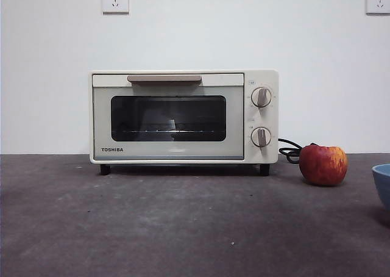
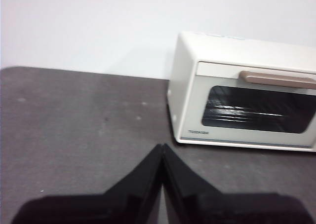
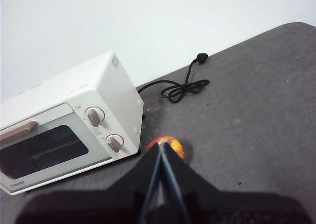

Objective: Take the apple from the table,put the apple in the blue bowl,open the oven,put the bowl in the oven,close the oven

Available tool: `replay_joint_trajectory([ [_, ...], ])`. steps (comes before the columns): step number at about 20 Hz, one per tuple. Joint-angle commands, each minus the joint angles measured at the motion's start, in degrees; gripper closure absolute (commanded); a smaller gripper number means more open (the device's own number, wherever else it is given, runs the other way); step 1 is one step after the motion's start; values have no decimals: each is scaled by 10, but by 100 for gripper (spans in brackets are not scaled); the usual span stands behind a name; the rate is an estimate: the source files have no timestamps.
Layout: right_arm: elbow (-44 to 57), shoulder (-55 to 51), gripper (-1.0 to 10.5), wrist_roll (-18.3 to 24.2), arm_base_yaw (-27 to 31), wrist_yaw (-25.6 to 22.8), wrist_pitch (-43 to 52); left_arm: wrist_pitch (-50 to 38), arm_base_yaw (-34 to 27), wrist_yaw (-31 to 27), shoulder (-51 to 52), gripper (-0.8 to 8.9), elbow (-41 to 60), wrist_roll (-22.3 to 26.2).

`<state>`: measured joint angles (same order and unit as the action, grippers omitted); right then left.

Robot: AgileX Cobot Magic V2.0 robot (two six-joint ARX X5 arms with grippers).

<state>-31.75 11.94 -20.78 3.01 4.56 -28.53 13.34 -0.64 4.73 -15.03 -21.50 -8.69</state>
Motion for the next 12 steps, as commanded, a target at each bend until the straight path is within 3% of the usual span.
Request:
replay_joint_trajectory([
  [1,-55,57,955,11,0,2,-41,14,-2,20,-55,819,-45,-15],
  [4,-113,123,954,34,0,2,-106,42,-2,46,-113,819,-93,-17],
  [12,-215,278,948,44,0,23,-226,153,-2,136,-252,818,-214,-17],
])
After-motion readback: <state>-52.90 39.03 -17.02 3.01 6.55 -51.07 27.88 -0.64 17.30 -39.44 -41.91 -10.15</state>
